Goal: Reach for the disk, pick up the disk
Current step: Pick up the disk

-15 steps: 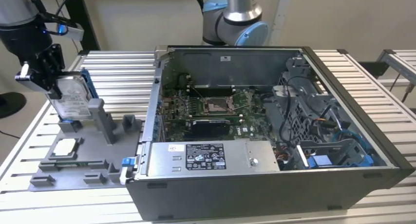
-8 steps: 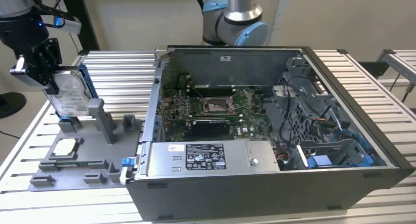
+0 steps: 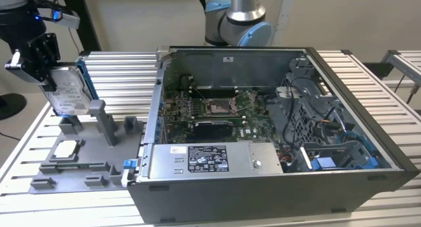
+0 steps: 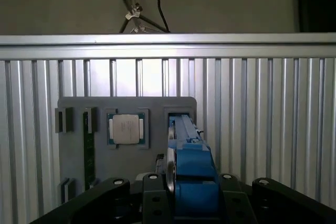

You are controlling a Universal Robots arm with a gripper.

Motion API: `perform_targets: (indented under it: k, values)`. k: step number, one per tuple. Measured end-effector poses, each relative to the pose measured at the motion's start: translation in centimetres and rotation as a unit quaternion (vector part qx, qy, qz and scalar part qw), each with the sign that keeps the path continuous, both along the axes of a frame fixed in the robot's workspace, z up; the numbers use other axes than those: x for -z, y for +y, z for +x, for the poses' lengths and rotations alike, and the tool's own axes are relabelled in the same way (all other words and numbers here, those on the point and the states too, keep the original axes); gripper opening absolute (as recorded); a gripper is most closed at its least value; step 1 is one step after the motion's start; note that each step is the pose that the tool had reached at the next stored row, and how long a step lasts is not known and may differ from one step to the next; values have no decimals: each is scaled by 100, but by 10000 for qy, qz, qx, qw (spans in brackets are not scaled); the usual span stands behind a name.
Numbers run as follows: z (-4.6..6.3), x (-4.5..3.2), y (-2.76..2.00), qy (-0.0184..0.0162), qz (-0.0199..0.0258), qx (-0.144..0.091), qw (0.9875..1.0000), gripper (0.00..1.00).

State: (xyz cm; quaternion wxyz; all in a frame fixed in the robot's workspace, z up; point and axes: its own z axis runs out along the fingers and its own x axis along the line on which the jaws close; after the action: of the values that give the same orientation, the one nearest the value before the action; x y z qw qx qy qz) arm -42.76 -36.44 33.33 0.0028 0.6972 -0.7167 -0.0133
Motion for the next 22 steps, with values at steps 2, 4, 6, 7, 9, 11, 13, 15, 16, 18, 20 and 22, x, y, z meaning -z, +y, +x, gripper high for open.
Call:
perform_targets:
  k: [2, 4, 6, 7, 9, 11, 13, 15, 16, 18, 20, 22]
  values:
    - [0, -78, 0, 0, 0, 0, 10000, 0]
    - [0, -169, 0, 0, 0, 0, 10000, 0]
    - [0, -259, 0, 0, 0, 0, 10000, 0]
    - [0, -308, 0, 0, 0, 0, 10000, 0]
    - [0, -398, 0, 0, 0, 0, 10000, 0]
    - [0, -487, 0, 0, 0, 0, 10000, 0]
    - [0, -578, 0, 0, 0, 0, 10000, 0]
    - [0, -670, 0, -1, 0, 0, 10000, 0]
    - [0, -717, 0, 0, 0, 0, 10000, 0]
    - [0, -806, 0, -1, 0, 0, 10000, 0]
    - [0, -899, 0, -1, 0, 0, 10000, 0]
    - [0, -989, 0, 0, 0, -1, 10000, 0]
